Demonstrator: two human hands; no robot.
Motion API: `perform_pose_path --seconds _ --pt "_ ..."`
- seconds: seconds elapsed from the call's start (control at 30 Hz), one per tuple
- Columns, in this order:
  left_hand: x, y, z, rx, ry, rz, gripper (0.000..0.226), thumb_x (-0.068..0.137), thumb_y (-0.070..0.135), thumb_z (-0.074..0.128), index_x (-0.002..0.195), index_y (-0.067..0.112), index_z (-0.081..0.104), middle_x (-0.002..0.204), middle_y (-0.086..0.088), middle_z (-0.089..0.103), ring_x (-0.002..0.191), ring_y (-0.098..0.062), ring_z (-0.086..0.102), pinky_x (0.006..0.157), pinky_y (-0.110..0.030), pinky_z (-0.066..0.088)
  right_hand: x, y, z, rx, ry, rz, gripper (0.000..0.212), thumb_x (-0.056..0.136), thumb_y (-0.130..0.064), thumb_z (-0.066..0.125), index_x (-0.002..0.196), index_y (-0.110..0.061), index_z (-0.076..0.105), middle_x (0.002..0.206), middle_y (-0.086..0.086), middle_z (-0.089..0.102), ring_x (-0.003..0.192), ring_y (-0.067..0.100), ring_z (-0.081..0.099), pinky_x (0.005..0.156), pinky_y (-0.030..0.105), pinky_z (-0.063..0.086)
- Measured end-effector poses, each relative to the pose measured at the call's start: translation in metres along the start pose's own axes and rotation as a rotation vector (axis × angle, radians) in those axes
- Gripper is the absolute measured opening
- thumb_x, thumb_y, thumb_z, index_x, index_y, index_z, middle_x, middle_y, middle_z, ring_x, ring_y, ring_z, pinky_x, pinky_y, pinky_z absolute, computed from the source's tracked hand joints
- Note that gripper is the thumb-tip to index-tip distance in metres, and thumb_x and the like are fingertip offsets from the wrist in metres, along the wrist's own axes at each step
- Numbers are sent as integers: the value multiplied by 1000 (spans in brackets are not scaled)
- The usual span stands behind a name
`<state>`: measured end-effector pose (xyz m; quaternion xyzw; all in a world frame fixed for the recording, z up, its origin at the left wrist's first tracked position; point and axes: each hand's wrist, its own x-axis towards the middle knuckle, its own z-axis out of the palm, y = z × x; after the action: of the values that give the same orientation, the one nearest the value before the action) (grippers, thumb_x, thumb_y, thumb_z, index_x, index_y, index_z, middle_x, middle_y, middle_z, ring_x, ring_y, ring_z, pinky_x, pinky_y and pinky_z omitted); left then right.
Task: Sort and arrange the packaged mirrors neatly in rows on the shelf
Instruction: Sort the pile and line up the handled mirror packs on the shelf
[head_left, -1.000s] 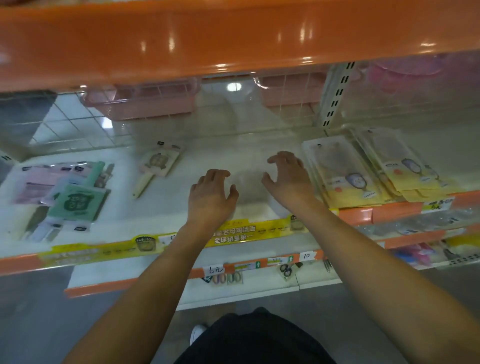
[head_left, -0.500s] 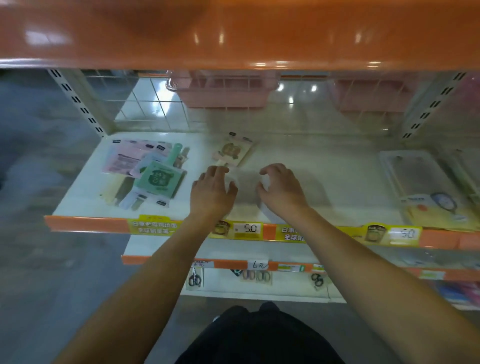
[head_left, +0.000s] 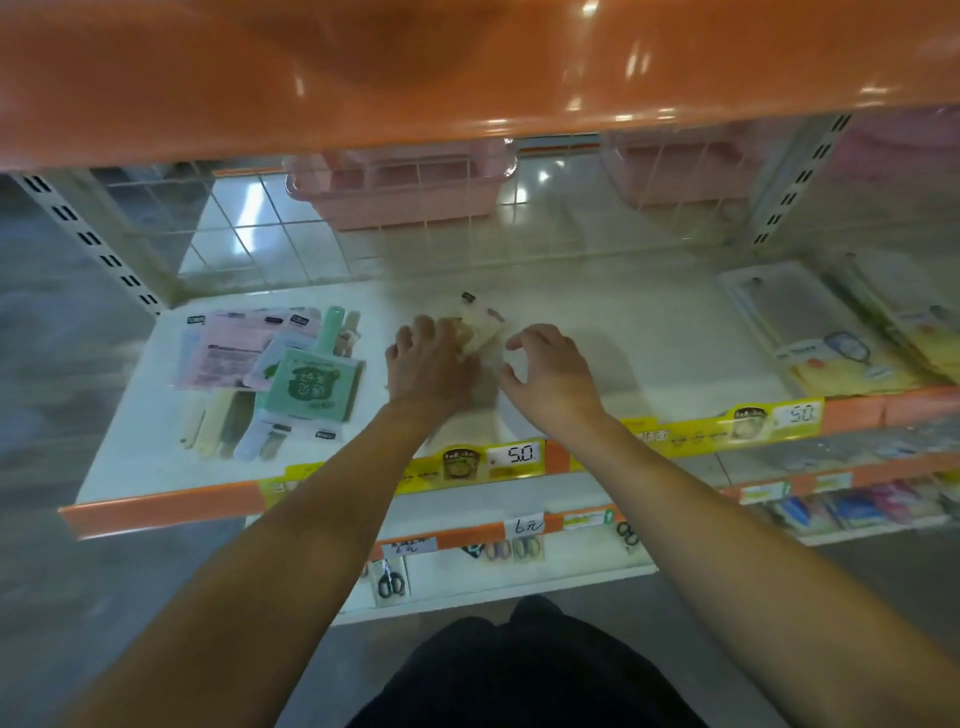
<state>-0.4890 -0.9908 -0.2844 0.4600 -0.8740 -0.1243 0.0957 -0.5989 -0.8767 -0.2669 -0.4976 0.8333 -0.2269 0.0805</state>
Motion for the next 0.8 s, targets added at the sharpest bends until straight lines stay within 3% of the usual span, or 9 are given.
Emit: perform_pose_path --seconds 0.07,0.13,0.3,0.47,0.67,0.8 --pt "-2 2 -2 -16 -1 -27 50 85 49 55 117 12 46 132 -13 40 121 -34 38 97 -46 36 -2 0 2 2 24 10 32 90 -32 56 118 -15 59 127 4 50 114 29 50 95 41 43" --pt "-2 0 -3 -46 -25 -33 52 85 51 56 120 14 45 141 -16 36 127 -35 35 100 -47 35 -4 0 2 10 38 14 32 90 -32 56 116 -16 60 126 3 50 114 29 50 94 41 43" --pt "-4 3 -7 -34 -69 8 57 80 61 56 120 21 48 120 -11 44 114 -33 38 91 -44 35 -6 4 0 21 61 4 30 90 -32 56 115 -15 61 126 2 50 114 27 50 94 40 43" --pt "-10 10 -16 -48 -164 9 59 71 52 67 119 24 49 118 -8 41 112 -31 39 89 -42 35 -3 10 0 68 82 -38 28 87 -27 58 112 -15 62 123 2 51 114 28 50 93 41 43" --pt "-22 16 -41 -172 17 -145 54 70 42 69 115 19 50 117 -7 37 109 -30 41 84 -37 40 5 2 -4 154 99 -103 27 85 -23 60 111 -15 59 122 2 51 113 26 49 92 41 44" --pt "-31 4 -66 -87 207 -243 60 69 43 67 120 18 48 120 -10 40 111 -32 42 89 -41 39 11 -8 2 215 85 -144 31 84 -21 60 114 -15 58 123 2 50 113 27 47 91 40 42"
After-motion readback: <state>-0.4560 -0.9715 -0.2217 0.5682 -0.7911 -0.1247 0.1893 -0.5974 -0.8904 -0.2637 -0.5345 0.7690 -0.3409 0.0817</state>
